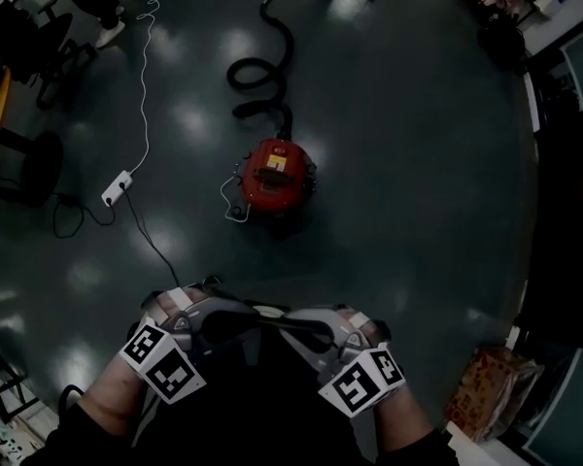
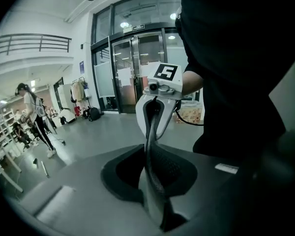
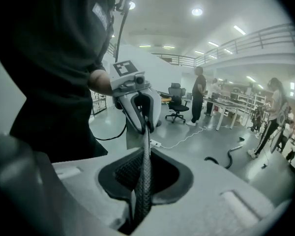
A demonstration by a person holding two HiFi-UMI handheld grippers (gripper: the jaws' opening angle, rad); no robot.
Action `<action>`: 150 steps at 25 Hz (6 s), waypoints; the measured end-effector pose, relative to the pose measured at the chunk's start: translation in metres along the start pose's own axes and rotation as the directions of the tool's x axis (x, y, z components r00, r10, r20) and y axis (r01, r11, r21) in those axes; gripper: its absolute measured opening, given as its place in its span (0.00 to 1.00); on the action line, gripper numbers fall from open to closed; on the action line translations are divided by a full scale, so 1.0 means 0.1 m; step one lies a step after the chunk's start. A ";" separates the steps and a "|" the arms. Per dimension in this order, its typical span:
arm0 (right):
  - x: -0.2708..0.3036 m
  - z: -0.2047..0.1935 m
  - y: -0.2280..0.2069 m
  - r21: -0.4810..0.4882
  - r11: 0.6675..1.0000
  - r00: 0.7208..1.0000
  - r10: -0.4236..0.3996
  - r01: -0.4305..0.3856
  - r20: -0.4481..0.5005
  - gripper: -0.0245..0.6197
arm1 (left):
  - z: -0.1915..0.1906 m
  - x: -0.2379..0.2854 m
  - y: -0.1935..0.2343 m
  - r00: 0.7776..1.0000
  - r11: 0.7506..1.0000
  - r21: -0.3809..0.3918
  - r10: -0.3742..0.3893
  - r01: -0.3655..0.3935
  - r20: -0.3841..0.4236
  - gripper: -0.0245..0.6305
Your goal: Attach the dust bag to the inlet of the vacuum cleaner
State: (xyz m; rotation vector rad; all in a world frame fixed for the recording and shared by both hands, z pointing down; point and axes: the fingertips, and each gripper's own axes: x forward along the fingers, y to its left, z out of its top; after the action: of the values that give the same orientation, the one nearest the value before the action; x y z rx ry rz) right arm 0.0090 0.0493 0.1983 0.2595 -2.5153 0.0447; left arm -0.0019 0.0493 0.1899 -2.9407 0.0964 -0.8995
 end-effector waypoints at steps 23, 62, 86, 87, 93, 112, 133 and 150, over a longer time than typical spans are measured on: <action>1.59 -2.19 -0.62 0.154 0.981 0.992 -0.106 0.115 -0.065 0.10 | -2.22 1.65 0.50 0.999 0.998 -0.060 0.018 -0.021 -0.038 0.12; 3.01 -4.21 -1.09 0.091 0.985 0.976 -0.125 0.143 -0.181 0.10 | -4.23 3.14 0.79 0.995 0.993 0.081 0.090 -0.086 -0.038 0.12; 2.92 -4.22 -1.15 0.054 0.987 0.972 -0.137 0.150 -0.189 0.11 | -4.20 3.18 0.88 0.995 0.996 0.068 0.070 -0.065 -0.076 0.14; 2.93 -4.21 -1.15 0.073 0.986 0.974 -0.131 0.147 -0.184 0.10 | -4.20 3.17 0.88 0.995 0.995 0.068 0.072 -0.067 -0.074 0.13; 3.00 -4.16 -1.18 0.094 0.987 0.978 -0.114 0.132 -0.175 0.10 | -4.25 3.07 0.88 0.993 0.995 0.059 0.084 -0.079 -0.079 0.13; 2.94 -4.26 -1.22 0.123 0.986 0.979 -0.088 0.112 -0.183 0.10 | -4.25 3.13 0.93 0.994 0.997 0.044 0.066 -0.062 -0.091 0.11; 3.01 -4.24 -1.32 0.079 0.993 0.979 -0.067 0.083 -0.190 0.12 | -4.32 3.11 0.98 0.994 0.998 0.027 0.065 -0.063 -0.087 0.12; 2.99 -4.29 -1.34 0.102 0.991 0.986 -0.067 0.083 -0.155 0.12 | -4.28 3.16 1.04 0.993 0.999 0.043 0.037 -0.032 -0.114 0.12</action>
State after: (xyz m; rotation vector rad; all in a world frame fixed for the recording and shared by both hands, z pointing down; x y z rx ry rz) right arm 0.0405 -0.0958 0.7170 0.3804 -2.3531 0.1645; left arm 0.0156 -0.0984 0.7119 -2.8398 0.1324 -1.0516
